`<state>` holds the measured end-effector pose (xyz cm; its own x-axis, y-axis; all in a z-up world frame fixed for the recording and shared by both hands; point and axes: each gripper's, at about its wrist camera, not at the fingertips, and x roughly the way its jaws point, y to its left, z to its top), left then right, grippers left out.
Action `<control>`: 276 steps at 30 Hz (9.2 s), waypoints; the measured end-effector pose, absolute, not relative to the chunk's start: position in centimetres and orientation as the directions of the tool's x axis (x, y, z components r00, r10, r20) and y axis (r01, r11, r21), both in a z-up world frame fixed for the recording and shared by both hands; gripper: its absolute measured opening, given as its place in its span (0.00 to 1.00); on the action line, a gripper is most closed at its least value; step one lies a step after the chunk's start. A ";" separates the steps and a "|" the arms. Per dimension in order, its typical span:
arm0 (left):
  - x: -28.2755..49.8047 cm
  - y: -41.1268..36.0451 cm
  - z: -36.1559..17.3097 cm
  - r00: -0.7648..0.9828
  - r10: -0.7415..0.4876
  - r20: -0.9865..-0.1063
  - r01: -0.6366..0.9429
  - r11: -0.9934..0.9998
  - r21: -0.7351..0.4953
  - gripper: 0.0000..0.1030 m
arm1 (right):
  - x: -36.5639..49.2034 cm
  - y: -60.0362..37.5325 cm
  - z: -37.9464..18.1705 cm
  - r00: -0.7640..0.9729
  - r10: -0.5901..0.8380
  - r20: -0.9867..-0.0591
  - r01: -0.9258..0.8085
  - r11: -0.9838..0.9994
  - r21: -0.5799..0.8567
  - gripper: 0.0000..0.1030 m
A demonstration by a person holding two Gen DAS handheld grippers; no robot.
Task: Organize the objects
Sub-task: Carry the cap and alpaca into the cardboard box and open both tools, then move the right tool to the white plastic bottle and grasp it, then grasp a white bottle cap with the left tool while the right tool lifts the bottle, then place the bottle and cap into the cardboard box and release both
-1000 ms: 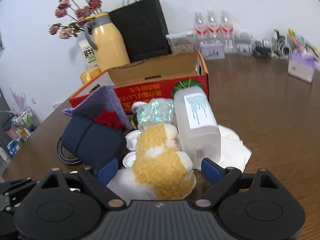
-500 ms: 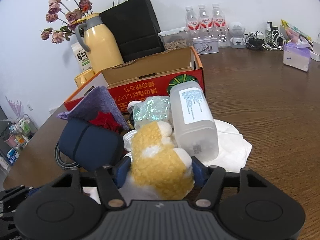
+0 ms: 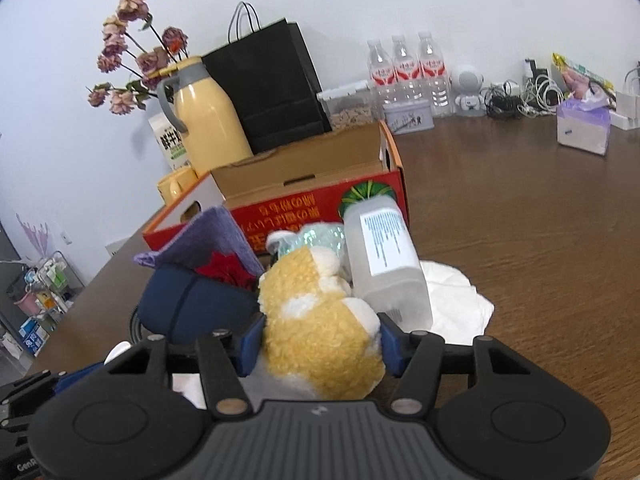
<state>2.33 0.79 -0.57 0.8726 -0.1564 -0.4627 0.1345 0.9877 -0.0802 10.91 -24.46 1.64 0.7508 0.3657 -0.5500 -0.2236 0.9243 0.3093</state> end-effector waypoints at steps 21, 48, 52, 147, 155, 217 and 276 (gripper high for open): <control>15.3 1.5 8.7 0.934 -0.068 -0.351 0.043 0.996 -0.078 0.38 | 19.7 -23.5 10.6 0.843 0.390 -0.370 -0.287 0.909 0.304 0.55; 30.1 2.4 3.2 0.729 0.083 -0.679 -0.097 0.995 0.018 0.47 | 37.0 -18.1 3.2 0.637 0.157 -0.755 -0.069 0.987 0.146 0.74; 28.6 2.4 4.0 0.765 0.090 -0.638 -0.100 0.995 0.021 0.81 | 35.5 -18.6 4.2 0.672 0.156 -0.723 -0.081 0.987 0.138 0.87; 8.0 1.9 0.8 0.846 -0.009 -0.533 -0.035 0.997 -0.072 1.00 | 14.4 -25.9 0.0 0.850 0.255 -0.461 -0.265 0.963 0.044 0.39; 7.3 -2.1 0.0 0.817 -0.112 -0.565 0.094 0.994 -0.062 1.00 | 12.9 -26.2 0.6 0.860 0.270 -0.434 -0.280 0.959 0.042 0.39; 24.8 2.9 6.5 0.919 0.023 -0.394 -0.092 0.983 -0.157 0.28 | 26.3 -14.1 6.8 0.855 0.381 -0.352 -0.420 0.907 -0.038 0.39; 20.8 2.8 7.3 0.964 0.077 -0.256 -0.109 0.988 -0.113 1.00 | 25.1 -14.6 7.0 0.853 0.387 -0.350 -0.419 0.908 -0.016 1.00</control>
<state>20.82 2.81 7.26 0.9636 0.0770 -0.2561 -0.1089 0.9876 -0.1129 25.08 -14.58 6.97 0.8528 0.3873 -0.3504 -0.4189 0.9079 -0.0159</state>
